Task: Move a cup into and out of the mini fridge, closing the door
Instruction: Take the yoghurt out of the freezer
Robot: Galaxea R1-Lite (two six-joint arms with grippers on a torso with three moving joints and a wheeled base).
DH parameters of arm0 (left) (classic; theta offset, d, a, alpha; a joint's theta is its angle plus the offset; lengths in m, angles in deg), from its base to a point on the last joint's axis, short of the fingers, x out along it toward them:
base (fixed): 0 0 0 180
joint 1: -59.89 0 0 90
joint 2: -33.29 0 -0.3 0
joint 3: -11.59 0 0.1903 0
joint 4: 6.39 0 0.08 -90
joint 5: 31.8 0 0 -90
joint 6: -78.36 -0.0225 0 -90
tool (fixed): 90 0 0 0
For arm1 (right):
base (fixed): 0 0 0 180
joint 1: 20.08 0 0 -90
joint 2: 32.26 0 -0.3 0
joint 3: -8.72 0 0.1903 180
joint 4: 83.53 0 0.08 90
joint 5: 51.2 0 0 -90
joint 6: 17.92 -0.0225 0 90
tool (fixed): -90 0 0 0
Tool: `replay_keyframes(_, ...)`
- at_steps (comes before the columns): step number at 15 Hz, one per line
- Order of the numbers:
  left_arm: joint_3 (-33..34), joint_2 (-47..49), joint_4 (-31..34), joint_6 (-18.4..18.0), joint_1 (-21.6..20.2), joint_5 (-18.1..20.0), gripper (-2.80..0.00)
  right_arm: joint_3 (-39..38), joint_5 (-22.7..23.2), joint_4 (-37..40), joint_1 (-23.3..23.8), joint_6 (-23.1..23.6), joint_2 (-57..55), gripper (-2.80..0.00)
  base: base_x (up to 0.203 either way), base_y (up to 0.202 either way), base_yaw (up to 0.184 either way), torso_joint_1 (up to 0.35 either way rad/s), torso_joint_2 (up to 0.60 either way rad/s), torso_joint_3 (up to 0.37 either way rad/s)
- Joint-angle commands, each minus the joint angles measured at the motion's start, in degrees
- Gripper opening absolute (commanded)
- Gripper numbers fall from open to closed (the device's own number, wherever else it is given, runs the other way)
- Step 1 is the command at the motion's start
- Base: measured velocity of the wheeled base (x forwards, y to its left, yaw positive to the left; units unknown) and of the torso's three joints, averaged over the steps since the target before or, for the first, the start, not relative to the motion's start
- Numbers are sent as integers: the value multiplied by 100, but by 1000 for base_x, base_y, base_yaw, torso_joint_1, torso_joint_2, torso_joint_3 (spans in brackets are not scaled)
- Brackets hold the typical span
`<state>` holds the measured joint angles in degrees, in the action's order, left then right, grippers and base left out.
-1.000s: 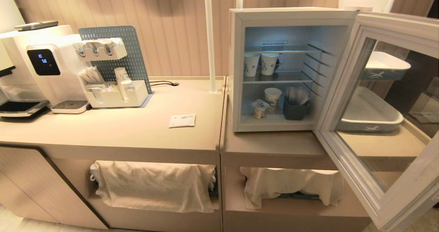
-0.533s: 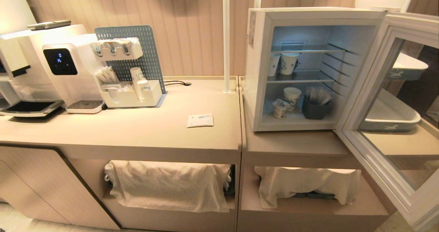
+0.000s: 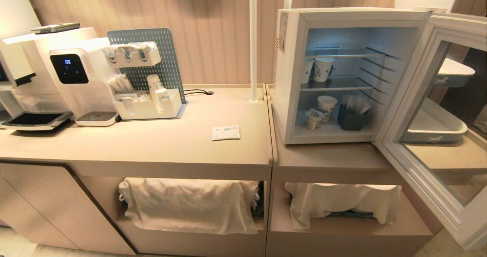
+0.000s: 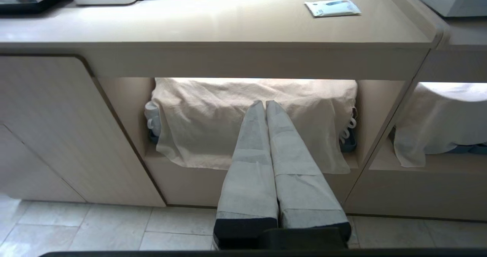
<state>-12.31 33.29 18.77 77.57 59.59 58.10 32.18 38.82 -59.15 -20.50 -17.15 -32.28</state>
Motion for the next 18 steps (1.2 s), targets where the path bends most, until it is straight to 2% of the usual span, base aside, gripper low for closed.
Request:
replay_keyframes(1, -4, 9, 5, -2, 13, 1, -280, -1, 6, -5, 6, 2, -6, -280, 0, 0, 0, 0, 0, 0)
replay_keyframes(3, -18, 9, 5, -9, 13, 0, -280, -1, 6, -5, 6, 2, -6, -280, 61, 0, -1, -6, -2, 1)
replay_keyframes(15, 0, 9, 5, 0, 13, 1, -280, -7, 6, -5, 6, 2, -12, -280, 192, 0, 0, 2, 4, 1)
replay_keyframes(18, 0, 9, 5, 0, 13, 1, -280, -8, 4, -13, 6, 8, 2, -280, 33, 0, 1, 1, 4, 0)
